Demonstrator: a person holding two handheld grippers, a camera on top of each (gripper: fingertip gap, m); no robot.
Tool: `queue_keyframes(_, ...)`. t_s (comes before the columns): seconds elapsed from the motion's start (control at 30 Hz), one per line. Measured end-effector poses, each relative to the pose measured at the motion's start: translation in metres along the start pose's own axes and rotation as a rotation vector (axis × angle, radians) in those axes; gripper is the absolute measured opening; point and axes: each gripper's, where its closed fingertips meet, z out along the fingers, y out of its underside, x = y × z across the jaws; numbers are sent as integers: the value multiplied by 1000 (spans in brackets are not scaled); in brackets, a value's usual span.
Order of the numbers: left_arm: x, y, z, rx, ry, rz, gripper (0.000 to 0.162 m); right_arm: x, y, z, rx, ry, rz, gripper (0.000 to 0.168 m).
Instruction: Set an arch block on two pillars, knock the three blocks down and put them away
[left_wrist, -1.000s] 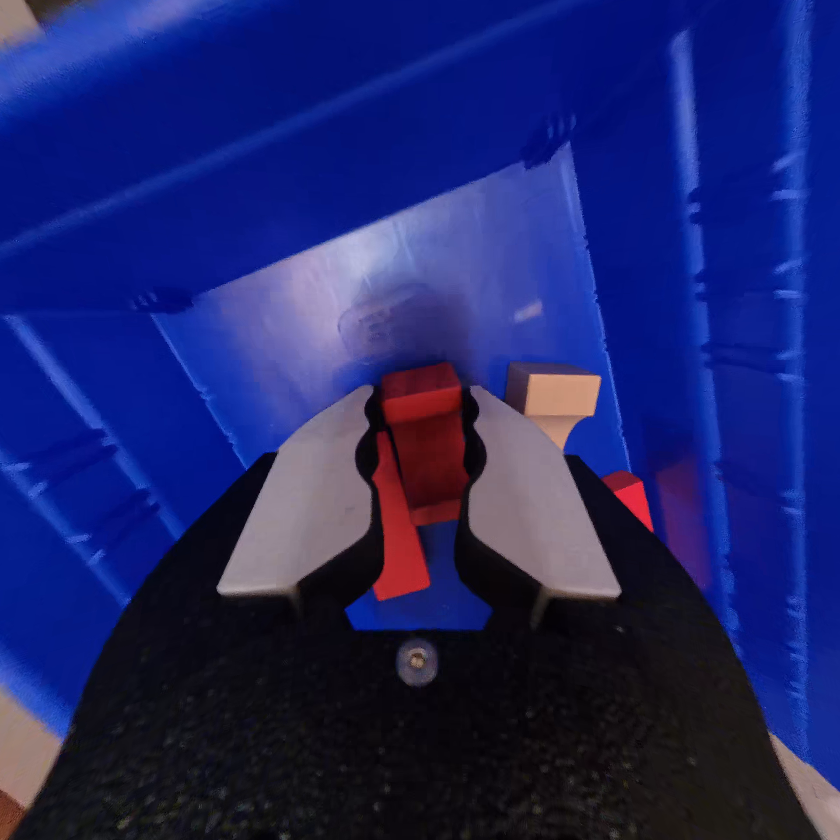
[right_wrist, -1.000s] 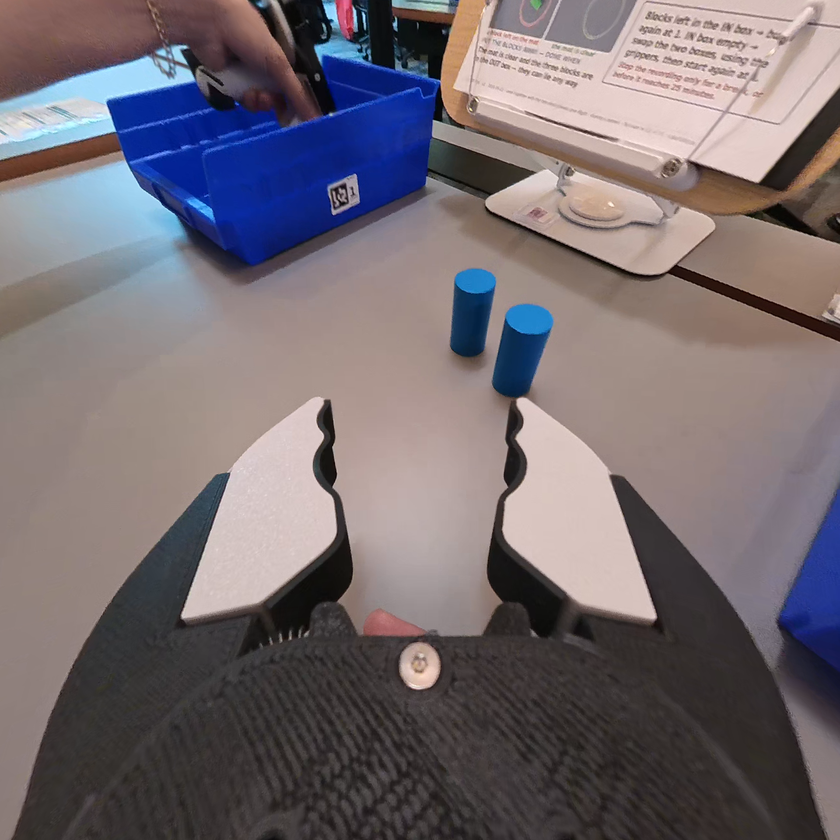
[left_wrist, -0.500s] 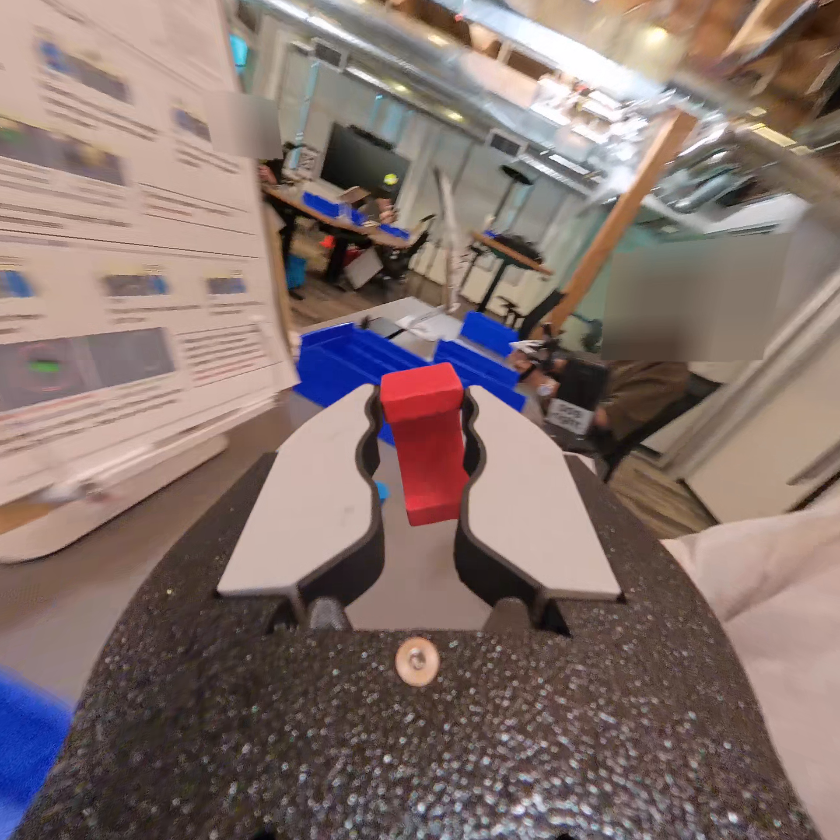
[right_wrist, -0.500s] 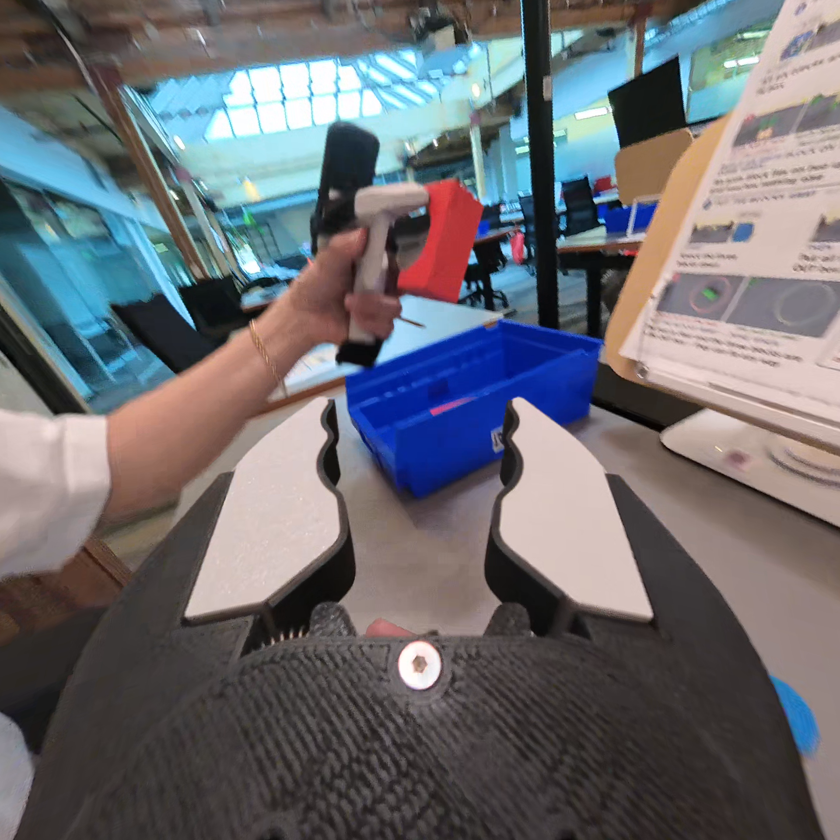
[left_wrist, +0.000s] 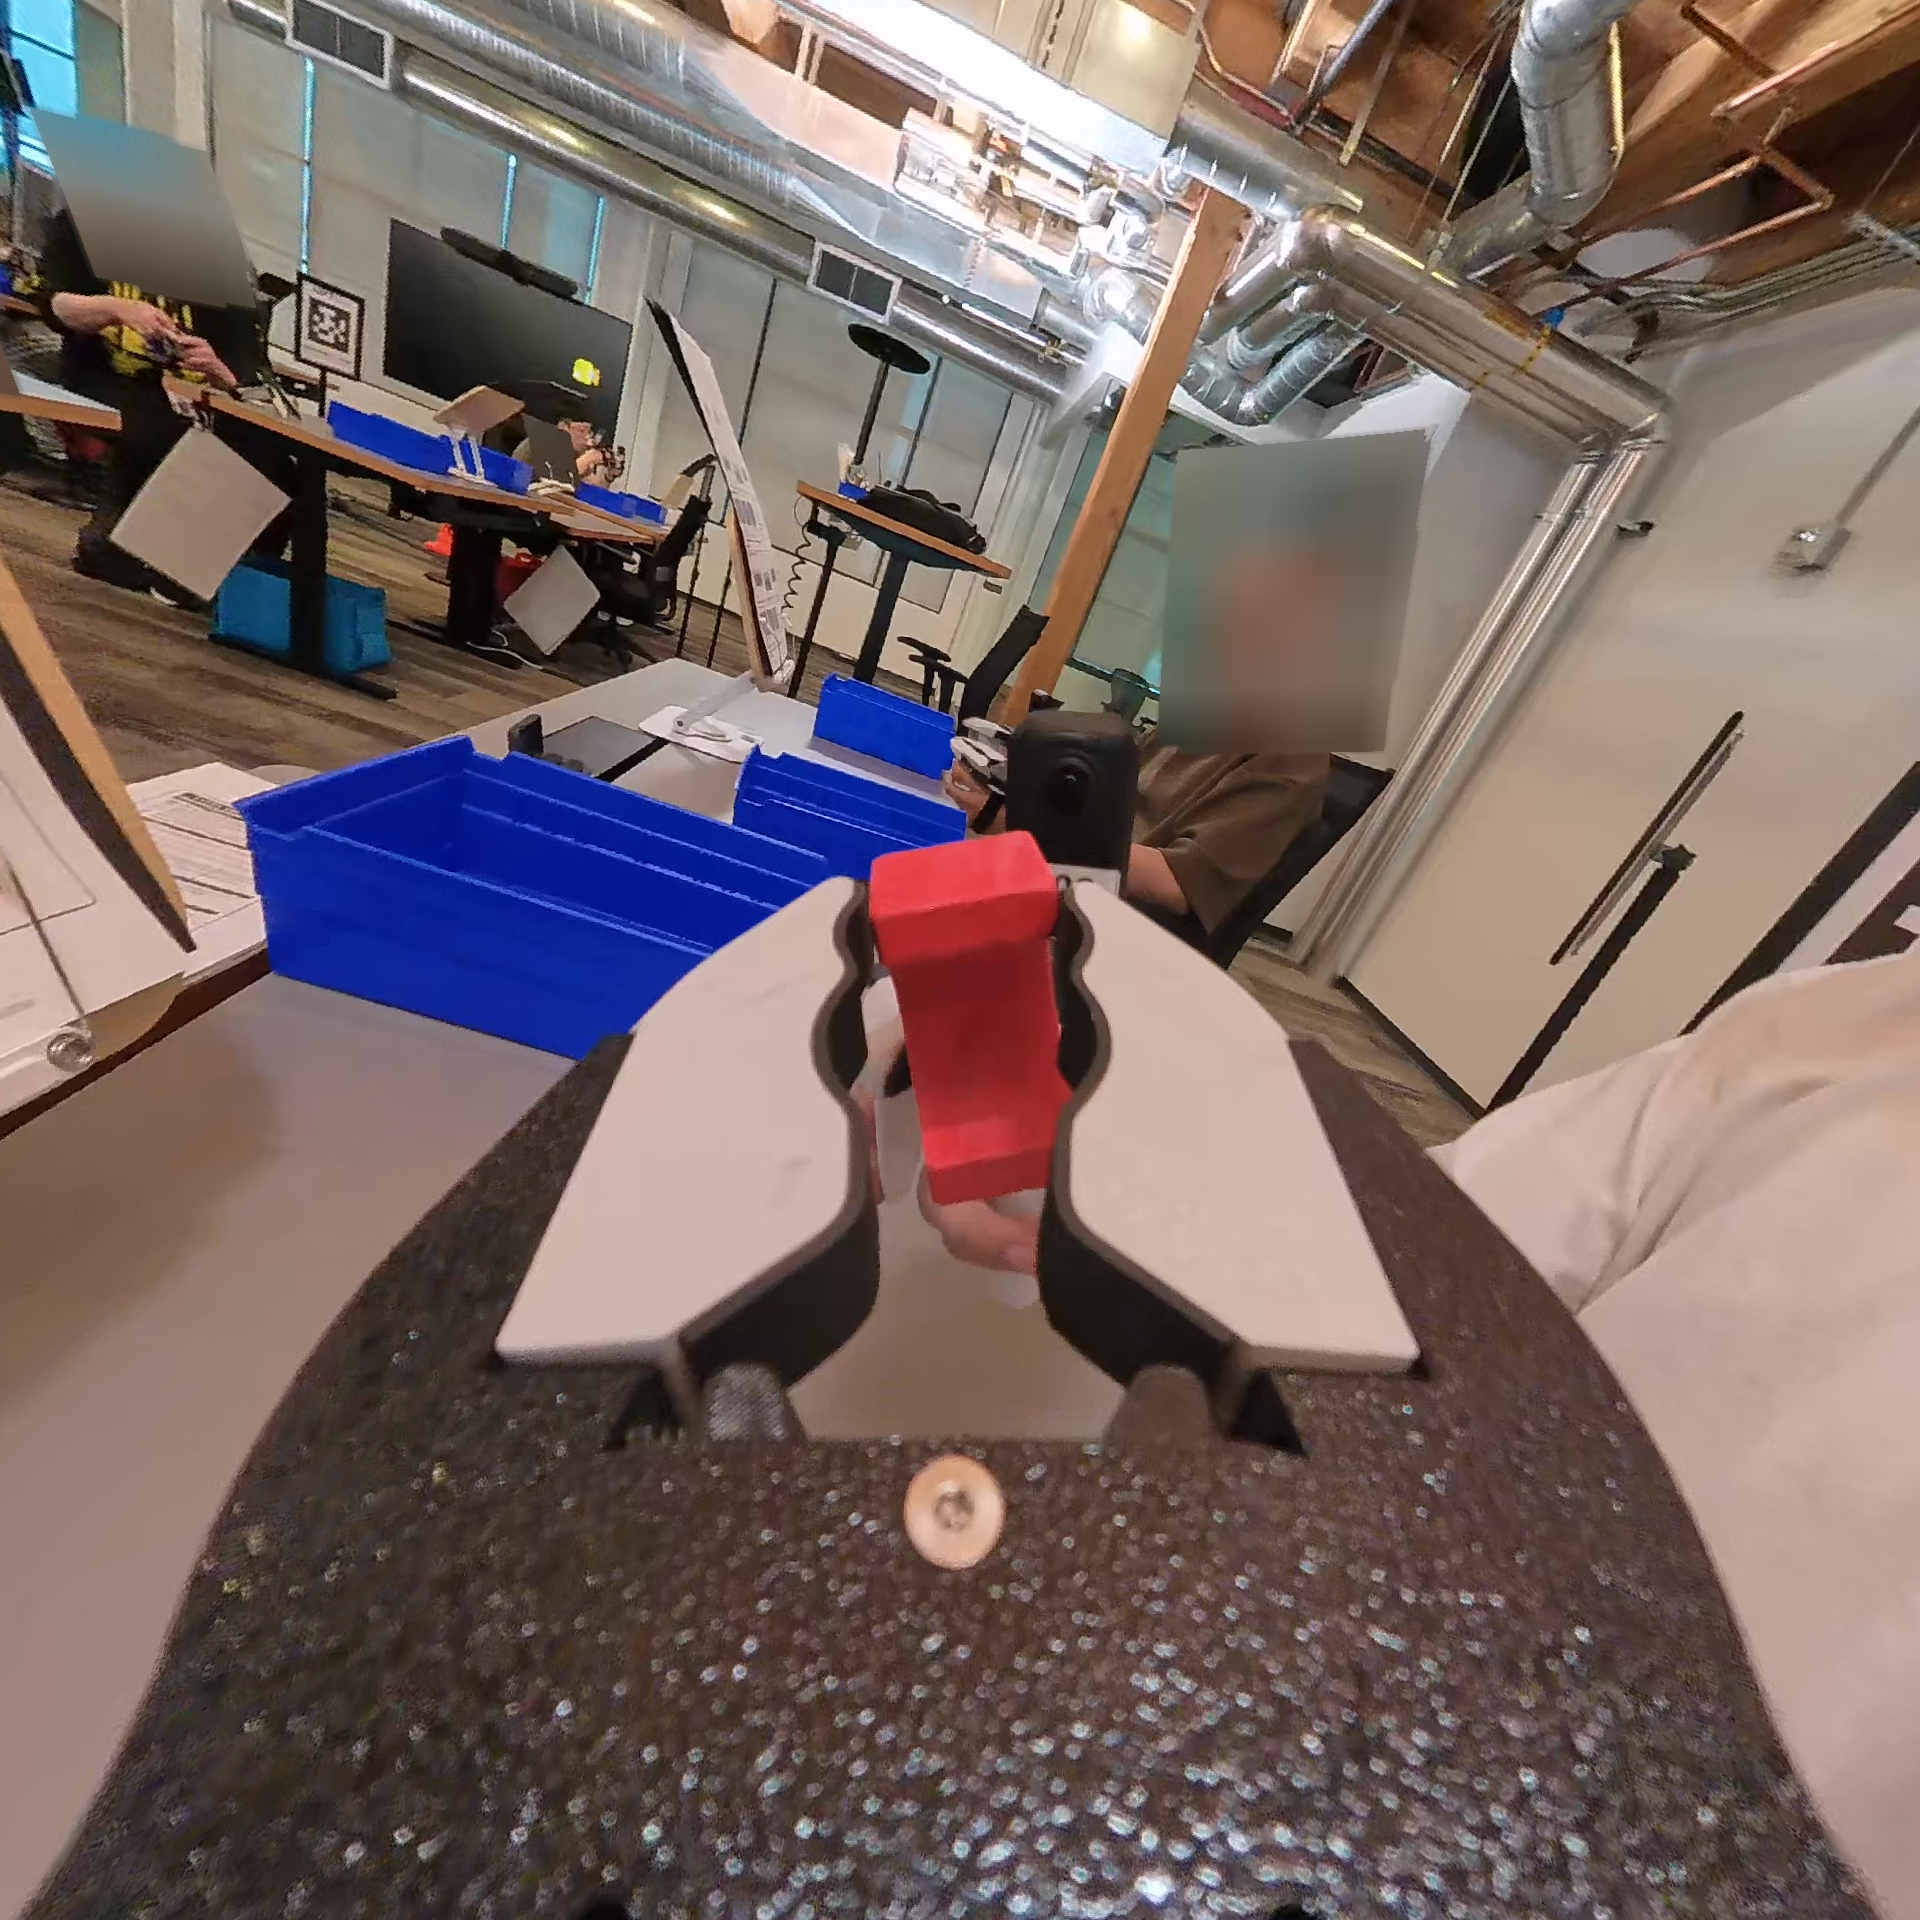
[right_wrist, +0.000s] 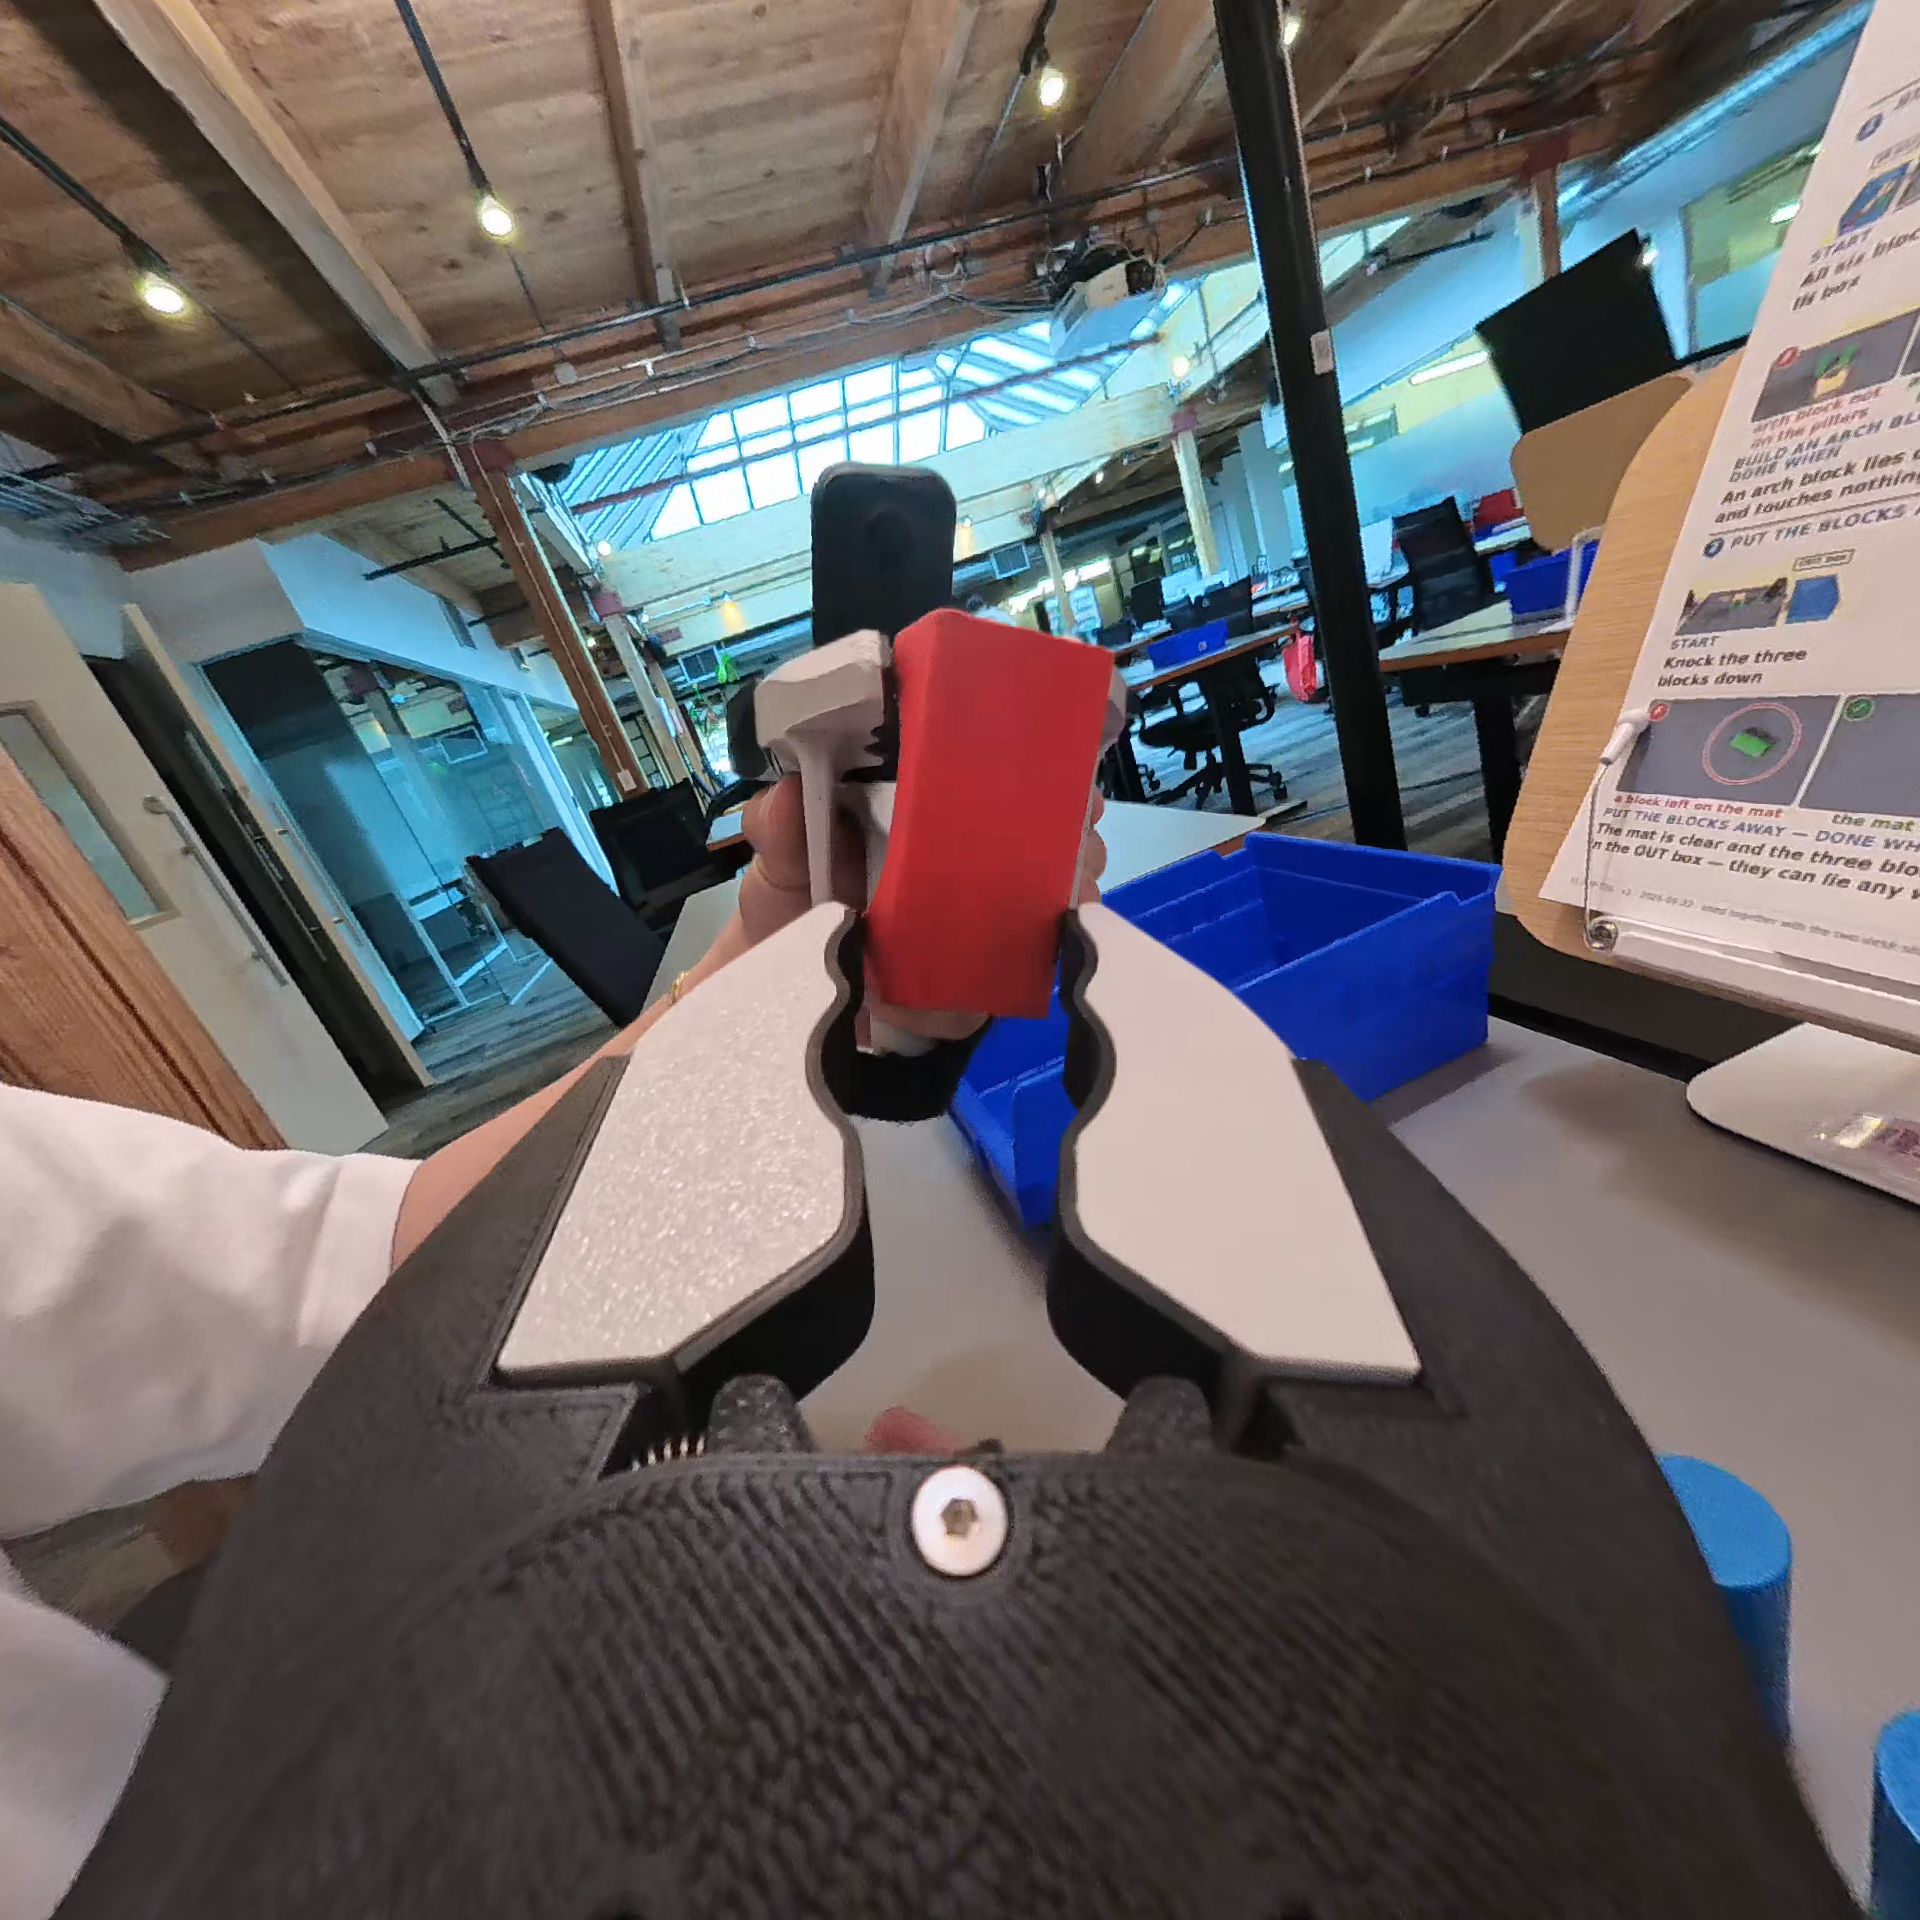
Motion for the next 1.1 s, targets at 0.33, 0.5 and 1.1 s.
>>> queue_keyframes(0.33, 7, 36, -11, -432, -79, 207, 54, 9, 32, -44, -594, 62, -364, 36)
queue_keyframes(0.5, 0, 70, -10, -808, -143, 377, 53, 21, 48, -66, -945, 83, -541, 36)
queue_keyframes(1.1, -19, 119, 26, -1084, -104, 497, 33, 38, 58, -84, -1117, 146, -706, 45)
